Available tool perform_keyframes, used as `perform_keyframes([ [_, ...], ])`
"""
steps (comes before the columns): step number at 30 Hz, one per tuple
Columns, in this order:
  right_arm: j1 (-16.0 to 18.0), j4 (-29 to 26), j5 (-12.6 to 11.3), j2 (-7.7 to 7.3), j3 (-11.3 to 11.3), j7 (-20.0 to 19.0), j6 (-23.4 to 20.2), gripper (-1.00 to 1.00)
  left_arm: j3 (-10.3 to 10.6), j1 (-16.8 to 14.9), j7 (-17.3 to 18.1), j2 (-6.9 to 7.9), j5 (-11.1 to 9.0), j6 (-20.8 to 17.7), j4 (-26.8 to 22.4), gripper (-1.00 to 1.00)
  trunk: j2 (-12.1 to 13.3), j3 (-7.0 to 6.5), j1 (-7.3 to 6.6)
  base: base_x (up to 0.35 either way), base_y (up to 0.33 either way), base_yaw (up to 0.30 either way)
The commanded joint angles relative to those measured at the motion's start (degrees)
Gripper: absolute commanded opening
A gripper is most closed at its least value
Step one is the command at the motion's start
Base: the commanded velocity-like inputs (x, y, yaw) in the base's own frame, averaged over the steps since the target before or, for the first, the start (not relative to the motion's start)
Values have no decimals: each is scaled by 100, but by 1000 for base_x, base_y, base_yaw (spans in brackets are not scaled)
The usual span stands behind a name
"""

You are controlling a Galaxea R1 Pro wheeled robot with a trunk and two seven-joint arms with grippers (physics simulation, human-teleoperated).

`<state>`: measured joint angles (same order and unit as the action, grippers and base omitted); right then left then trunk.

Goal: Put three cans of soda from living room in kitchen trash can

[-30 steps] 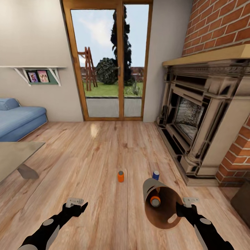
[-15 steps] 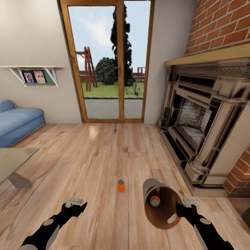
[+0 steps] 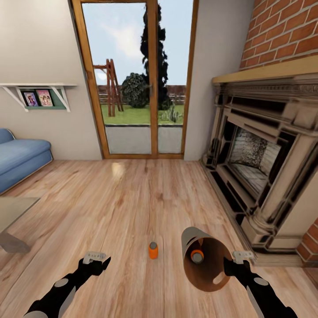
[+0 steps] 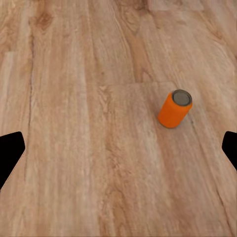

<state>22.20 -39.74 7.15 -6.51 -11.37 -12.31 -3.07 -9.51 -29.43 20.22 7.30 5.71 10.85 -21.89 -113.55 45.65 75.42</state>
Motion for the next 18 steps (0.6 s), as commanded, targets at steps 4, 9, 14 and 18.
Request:
perform_keyframes([
  [4, 3, -8, -39, 1, -5, -19, -1, -100, 1, 1, -5, -3, 0, -1, 0, 100, 0, -1, 0, 289, -107, 0],
  [9, 3, -7, -39, 1, -5, -22, -1, -100, 1, 0, -55, -7, 0, -3, 0, 100, 0, -1, 0, 243, -190, 0],
  [14, 3, -7, -39, -1, -5, -20, -1, -100, 1, -1, -107, -9, 6, -4, 0, 100, 0, -1, 0, 197, -235, 0],
  [18, 3, -7, -39, 0, -5, -21, -5, -100, 1, 1, -118, -8, 8, -4, 0, 100, 0, -1, 0, 149, -278, 0],
])
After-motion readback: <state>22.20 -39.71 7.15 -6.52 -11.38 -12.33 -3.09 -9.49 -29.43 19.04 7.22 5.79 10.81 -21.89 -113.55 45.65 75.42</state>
